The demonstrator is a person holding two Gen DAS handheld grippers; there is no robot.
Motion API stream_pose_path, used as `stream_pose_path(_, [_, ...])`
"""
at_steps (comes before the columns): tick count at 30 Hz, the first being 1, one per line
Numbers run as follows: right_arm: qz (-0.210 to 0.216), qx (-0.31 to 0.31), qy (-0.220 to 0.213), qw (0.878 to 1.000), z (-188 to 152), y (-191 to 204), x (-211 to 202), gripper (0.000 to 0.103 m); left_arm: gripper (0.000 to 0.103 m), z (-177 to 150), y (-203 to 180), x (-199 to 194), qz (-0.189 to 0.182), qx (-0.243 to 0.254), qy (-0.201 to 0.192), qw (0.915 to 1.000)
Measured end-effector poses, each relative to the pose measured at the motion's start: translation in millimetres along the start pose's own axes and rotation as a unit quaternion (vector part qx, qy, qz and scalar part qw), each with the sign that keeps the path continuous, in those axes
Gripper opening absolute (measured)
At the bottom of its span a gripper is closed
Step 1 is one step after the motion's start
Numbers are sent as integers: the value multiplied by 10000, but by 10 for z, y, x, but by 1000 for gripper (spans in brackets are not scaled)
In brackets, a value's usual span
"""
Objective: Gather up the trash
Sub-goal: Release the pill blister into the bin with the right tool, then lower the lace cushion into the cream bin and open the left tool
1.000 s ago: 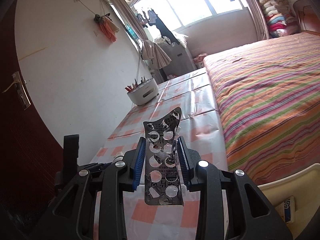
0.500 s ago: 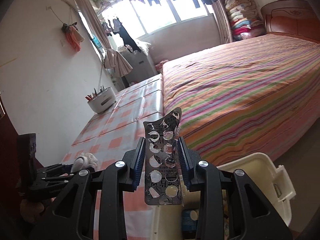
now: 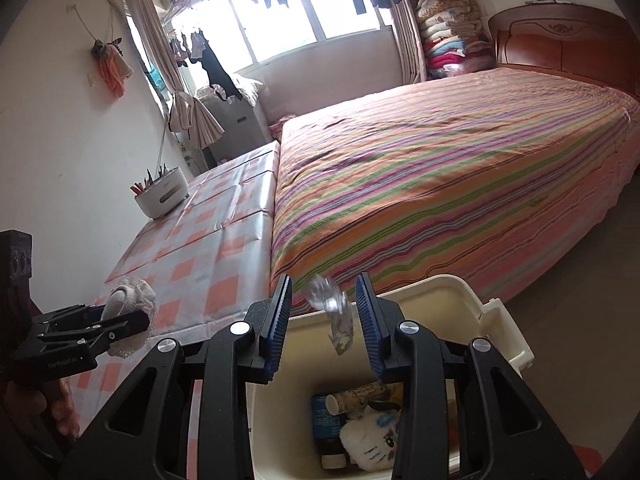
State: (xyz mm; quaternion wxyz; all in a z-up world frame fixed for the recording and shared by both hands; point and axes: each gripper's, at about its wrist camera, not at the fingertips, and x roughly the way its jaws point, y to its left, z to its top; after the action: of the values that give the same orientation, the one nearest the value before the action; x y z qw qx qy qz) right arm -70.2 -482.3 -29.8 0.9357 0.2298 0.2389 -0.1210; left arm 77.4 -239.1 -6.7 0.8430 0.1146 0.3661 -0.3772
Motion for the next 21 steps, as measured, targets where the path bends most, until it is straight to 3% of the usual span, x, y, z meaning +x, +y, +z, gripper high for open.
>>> stream_pose_path(14, [88,465,-676,9966,128,-153,-414,34,50,29,-256,40,-174,195,57,9996])
stream_pose_path(17, [47,638,-845,9944,142,-231,-502,41,50,37,-338,78,-219,245,92,9994])
stream_pose_path(21, [34,852,-1023,9911,152,-346,-596,41,50,47,-487,154,-270,349,159,9989])
